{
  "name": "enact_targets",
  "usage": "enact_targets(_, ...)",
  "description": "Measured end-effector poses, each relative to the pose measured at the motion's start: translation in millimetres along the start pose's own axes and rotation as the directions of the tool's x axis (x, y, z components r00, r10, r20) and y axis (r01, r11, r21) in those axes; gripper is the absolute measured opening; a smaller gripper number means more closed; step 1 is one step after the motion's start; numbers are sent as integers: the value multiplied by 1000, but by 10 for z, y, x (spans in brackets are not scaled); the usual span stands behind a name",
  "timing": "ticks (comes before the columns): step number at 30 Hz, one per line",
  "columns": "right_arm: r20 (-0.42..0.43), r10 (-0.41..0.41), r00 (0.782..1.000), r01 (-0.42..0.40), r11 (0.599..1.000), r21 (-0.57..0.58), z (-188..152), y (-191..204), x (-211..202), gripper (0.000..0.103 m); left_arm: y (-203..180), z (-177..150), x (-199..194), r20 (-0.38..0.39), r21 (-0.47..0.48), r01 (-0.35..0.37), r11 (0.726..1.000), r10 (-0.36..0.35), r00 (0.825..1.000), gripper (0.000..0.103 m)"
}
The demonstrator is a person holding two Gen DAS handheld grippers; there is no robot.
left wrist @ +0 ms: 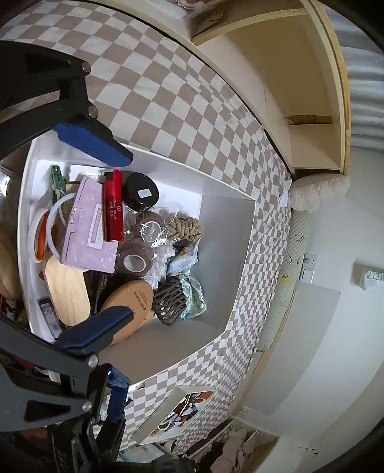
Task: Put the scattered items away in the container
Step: 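Open both tools to release the lighters inside the white box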
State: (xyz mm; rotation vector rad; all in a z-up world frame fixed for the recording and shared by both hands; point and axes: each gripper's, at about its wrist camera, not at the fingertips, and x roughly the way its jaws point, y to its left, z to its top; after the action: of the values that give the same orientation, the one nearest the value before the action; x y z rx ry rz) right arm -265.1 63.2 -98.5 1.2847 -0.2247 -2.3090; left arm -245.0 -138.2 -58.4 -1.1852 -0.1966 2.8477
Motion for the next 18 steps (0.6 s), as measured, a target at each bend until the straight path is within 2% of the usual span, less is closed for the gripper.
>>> enact_targets(5,-11,-29,1000,29,999,-22,3,22,13,84,-6,-30,-8,-3,8,1,1000,-1,1000,96)
enact_targets(9,14,-35,999,35,999,-26,10,53,-61,98,-19,-48,-27,-1,13,4,1000,-4,1000,96)
enact_targets(18,31,-48,998,49,998,-46,-27,124,-210,99,-41,-74,-132,3,8,5,1000,-5,1000,96)
